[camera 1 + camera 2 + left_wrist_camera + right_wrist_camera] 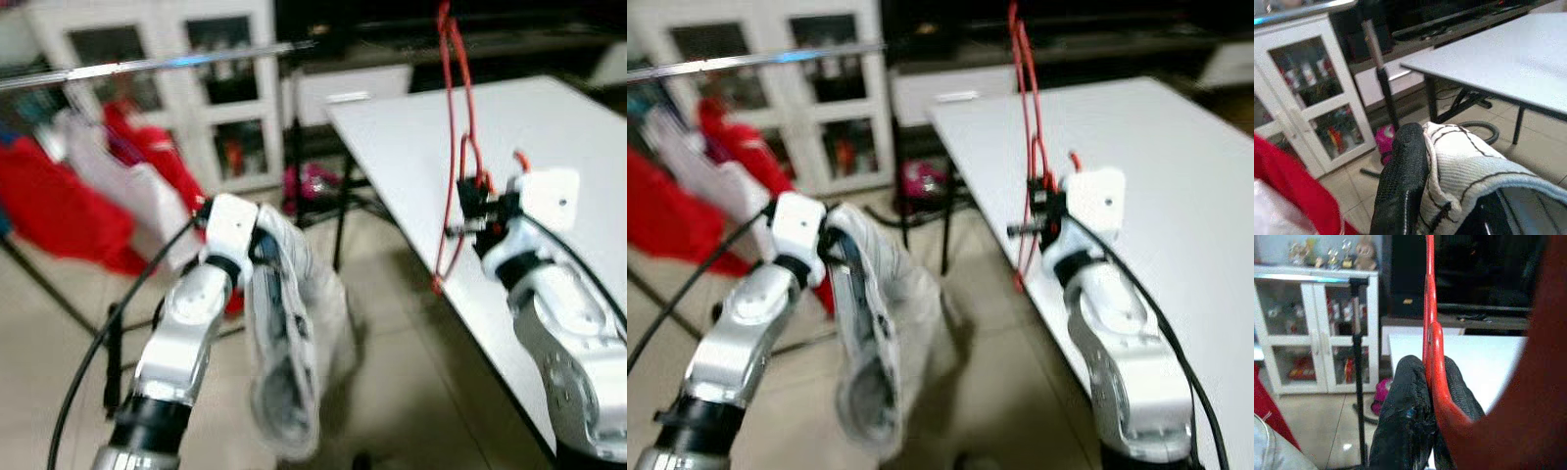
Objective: Hang hanger
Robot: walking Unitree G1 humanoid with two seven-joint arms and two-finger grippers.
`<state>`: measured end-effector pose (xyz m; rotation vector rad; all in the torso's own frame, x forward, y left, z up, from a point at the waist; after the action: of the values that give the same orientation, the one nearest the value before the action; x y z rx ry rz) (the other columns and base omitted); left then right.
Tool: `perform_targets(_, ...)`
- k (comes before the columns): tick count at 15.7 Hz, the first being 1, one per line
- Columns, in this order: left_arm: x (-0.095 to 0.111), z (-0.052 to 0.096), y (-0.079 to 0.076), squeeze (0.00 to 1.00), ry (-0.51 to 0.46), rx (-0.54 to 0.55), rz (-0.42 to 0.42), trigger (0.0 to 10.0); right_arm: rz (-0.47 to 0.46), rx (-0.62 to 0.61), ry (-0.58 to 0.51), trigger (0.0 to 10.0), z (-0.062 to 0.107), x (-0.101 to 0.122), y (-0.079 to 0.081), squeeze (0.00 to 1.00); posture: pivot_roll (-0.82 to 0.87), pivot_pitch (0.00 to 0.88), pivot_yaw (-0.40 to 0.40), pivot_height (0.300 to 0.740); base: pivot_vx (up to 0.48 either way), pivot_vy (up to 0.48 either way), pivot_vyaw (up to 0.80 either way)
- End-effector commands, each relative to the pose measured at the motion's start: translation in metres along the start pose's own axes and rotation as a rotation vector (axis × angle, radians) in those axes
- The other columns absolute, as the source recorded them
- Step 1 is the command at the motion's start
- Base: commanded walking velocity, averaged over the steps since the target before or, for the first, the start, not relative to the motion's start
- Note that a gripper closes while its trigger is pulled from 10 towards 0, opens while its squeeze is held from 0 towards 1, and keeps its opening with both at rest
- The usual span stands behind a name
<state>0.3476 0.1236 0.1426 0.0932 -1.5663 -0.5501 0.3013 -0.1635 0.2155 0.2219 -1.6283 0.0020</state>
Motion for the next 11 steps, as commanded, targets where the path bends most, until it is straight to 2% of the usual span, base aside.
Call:
perform_targets(1,0.022,-0.005,0.008,0.00,-0.078,0.032,-0.009,10.0,-0.002,-0.028,-0.022,10.0,0.000,0.009,-0.006,0.00,-0.10,0.000,0.052,0.740,0.000,0.000,-0.80)
perform_targets(3,0.035,-0.009,0.012,0.00,-0.118,0.036,-0.005,10.0,-0.008,-0.024,-0.065,10.0,-0.001,0.025,-0.004,0.00,-0.11,0.000,0.062,0.740,0.000,0.000,-0.80)
perform_targets(4,0.045,-0.010,0.015,0.00,-0.145,0.043,-0.003,10.0,-0.005,-0.025,-0.064,10.0,-0.001,0.026,-0.005,0.00,-0.11,0.000,0.060,0.740,0.000,0.000,-0.80)
perform_targets(5,0.057,-0.012,0.023,0.00,-0.180,0.063,0.022,10.0,0.029,-0.037,-0.016,10.0,0.001,0.016,-0.008,0.00,-0.11,0.000,0.059,0.740,0.000,0.000,-0.80)
perform_targets(6,0.059,-0.012,0.025,0.00,-0.185,0.064,0.035,10.0,0.034,-0.044,0.022,10.0,0.002,0.007,-0.009,0.00,-0.11,0.000,0.058,0.740,0.000,0.000,-0.80)
perform_targets(8,0.054,-0.012,0.022,0.00,-0.168,0.052,0.027,10.0,0.034,-0.058,0.072,10.0,0.004,-0.004,-0.012,0.00,-0.11,0.000,0.057,0.740,0.000,0.000,-0.80)
perform_targets(9,0.043,-0.012,0.014,0.00,-0.132,0.030,0.005,10.0,0.034,-0.092,0.123,10.0,0.008,-0.019,-0.019,0.00,-0.11,0.000,0.055,0.740,0.000,0.000,-0.80)
perform_targets(11,0.027,-0.010,0.004,0.00,-0.079,-0.003,0.001,10.0,-0.001,-0.154,0.185,10.0,0.018,-0.038,-0.027,0.00,-0.11,0.000,0.058,0.740,0.000,0.337,-0.80)
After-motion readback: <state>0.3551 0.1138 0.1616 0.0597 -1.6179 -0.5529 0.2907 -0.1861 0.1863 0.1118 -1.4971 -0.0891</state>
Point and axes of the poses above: a point about 5 cm out from each wrist's last joint towards the gripper, its own z axis pointing back from the gripper into the wrist, its own x axis along the axis of the wrist's last joint, y = z × x, the point moved 4 cm from there along -z, pointing out of the wrist towards the gripper, and after that the axes turned 12 degrees about -z, right-handed, at the moved point
